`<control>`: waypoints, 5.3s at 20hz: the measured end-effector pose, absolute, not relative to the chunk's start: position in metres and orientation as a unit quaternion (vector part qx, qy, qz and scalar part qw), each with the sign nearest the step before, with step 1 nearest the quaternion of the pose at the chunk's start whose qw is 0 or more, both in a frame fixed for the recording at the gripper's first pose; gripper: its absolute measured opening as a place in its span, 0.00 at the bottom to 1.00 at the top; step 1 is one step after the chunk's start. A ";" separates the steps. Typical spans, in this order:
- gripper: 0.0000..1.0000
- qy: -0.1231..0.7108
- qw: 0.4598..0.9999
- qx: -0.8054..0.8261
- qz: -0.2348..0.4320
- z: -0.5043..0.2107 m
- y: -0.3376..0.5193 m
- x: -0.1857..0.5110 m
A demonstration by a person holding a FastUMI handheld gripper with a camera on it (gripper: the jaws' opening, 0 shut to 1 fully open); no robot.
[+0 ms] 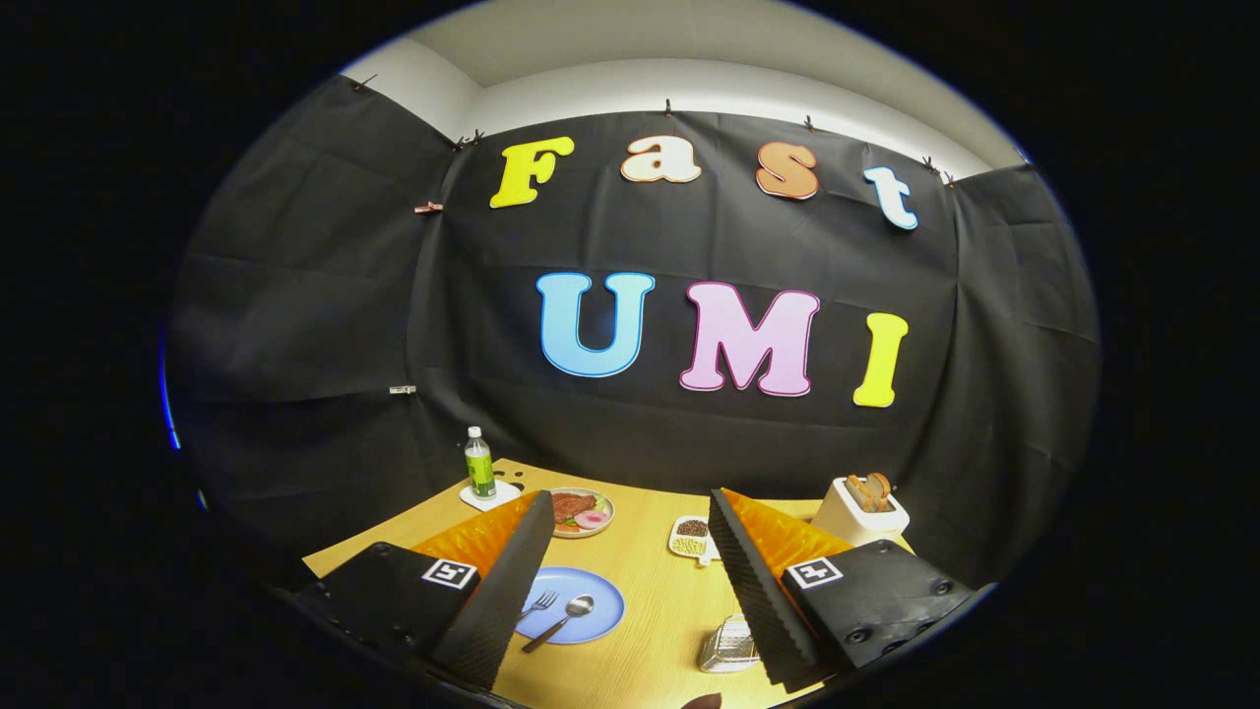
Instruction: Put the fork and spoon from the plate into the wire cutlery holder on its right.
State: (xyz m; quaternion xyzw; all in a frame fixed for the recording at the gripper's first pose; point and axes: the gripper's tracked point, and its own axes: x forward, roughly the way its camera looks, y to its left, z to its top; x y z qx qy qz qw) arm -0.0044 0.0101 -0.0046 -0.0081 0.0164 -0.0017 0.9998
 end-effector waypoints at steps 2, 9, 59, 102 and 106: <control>0.98 0.021 1.000 -0.007 -0.002 -0.008 0.012 -0.002; 0.98 0.077 0.997 -0.002 0.013 -0.038 0.025 0.012; 0.07 0.480 0.869 0.112 0.036 -0.341 0.070 0.101; 0.08 0.624 0.779 0.058 0.020 -0.301 -0.137 -0.002; 0.10 0.615 0.785 0.070 0.000 -0.304 -0.141 0.003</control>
